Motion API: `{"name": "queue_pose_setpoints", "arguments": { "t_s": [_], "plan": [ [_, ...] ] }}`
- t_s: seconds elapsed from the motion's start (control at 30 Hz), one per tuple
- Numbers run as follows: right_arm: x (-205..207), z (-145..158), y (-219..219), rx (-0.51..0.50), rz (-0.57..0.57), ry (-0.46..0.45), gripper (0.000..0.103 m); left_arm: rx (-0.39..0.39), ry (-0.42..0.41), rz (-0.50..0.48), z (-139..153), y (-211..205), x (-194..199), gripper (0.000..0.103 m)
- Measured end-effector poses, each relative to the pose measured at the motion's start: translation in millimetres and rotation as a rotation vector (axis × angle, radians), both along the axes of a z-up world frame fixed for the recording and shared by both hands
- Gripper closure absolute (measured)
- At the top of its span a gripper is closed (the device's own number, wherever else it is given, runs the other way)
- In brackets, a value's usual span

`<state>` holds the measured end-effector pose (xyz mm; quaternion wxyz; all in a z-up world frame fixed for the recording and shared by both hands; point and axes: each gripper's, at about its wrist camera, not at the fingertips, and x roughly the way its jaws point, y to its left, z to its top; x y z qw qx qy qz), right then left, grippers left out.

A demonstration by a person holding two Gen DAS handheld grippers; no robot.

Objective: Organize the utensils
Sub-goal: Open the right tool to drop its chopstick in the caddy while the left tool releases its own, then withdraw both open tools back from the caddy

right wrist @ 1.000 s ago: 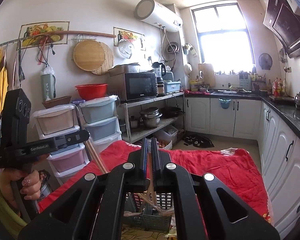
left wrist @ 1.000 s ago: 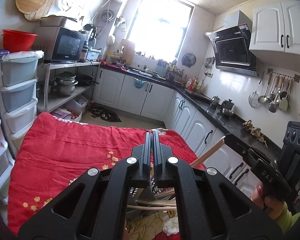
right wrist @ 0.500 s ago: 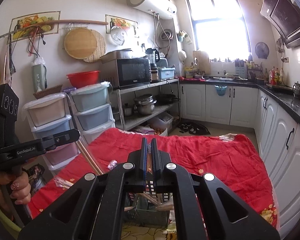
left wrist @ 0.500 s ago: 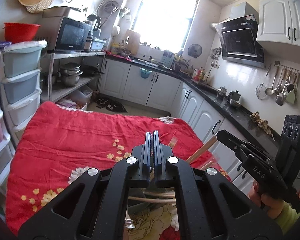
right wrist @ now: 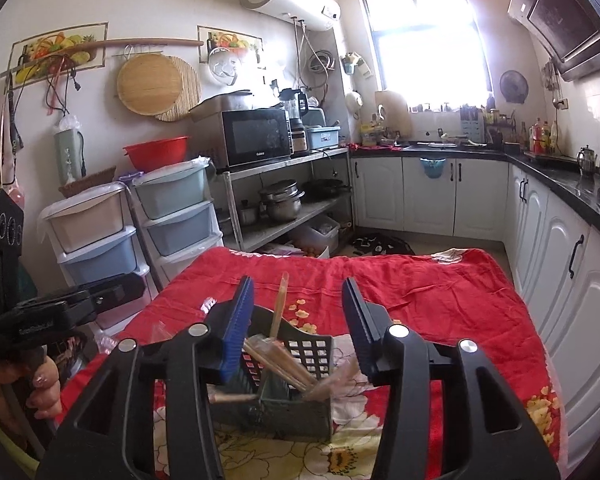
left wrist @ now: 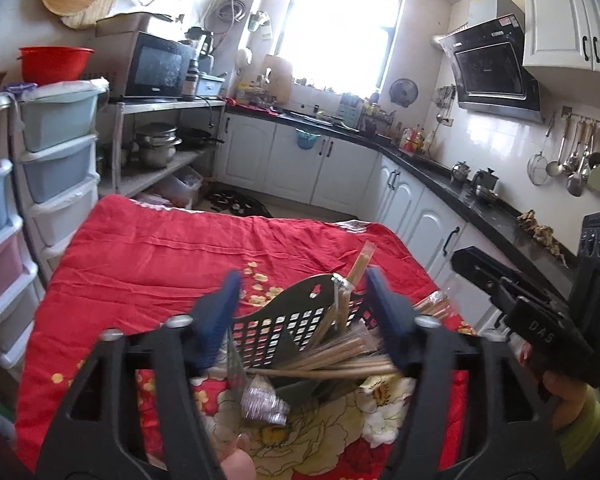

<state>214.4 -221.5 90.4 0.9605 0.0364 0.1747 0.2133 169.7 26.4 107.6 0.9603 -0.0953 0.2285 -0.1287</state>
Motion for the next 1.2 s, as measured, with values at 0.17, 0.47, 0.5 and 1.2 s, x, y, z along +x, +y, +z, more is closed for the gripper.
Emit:
{"name": "queue_pose_setpoints", "arguments": {
  "t_s": [0.17,0.47,0.5,1.2],
  "plan": [
    [-15,-3,-12,0.000,-0.004,0.000,0.049,-0.021,-0.014,0.022,-2,6,-18,0.012],
    [-43,-9,-20,-0.003,0.015,0.007,0.039,-0.050,-0.018,0.035,-5,8,-48,0.011],
    [-47,-10,-20,-0.006,0.018,0.005,0.037,-0.048,-0.020,0.035,-6,6,-51,0.011],
    [-94,-49,-20,-0.062,0.035,0.021,0.018,0.014,0.058,0.031,-57,-11,-90,0.011]
  ]
}}
